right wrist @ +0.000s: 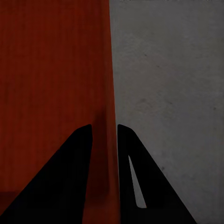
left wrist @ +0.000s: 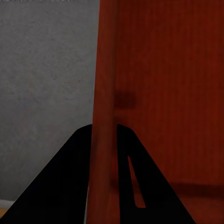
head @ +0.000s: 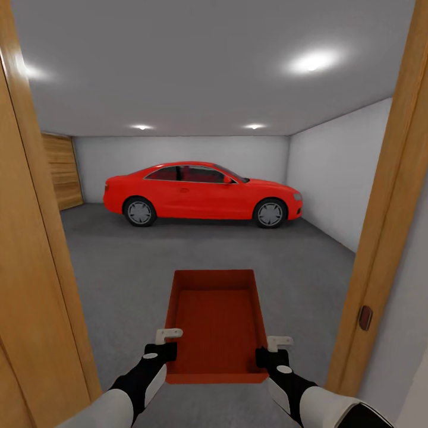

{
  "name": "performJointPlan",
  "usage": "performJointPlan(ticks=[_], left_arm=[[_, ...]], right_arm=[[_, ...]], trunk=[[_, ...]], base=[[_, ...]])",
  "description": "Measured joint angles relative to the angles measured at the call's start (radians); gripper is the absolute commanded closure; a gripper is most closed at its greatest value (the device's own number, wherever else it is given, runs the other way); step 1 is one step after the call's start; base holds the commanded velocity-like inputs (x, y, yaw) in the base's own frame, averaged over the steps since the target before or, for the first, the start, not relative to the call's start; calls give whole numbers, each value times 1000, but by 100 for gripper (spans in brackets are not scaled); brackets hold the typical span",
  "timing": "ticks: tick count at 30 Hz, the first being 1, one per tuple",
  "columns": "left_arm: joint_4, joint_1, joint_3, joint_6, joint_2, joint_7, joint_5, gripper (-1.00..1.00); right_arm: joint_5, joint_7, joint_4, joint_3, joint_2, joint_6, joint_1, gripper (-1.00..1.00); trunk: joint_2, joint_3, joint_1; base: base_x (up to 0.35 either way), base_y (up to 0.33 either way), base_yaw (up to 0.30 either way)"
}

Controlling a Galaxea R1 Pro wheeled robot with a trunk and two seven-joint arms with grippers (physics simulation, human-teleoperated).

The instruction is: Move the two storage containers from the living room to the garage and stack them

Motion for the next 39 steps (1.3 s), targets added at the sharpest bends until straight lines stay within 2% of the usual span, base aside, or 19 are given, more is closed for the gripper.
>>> performJointPlan(ticks=[20,39], left_arm=[[1,0,1,0,0,-1,0,100],[3,0,-1,0,1,-1,4,100]], right_arm=[[0,0,0,0,0,1,0,100],[0,0,0,1,0,3,0,100]], trunk=[[0,0,0],[0,0,0]], base=[[43,-12,55],[308,0,0]])
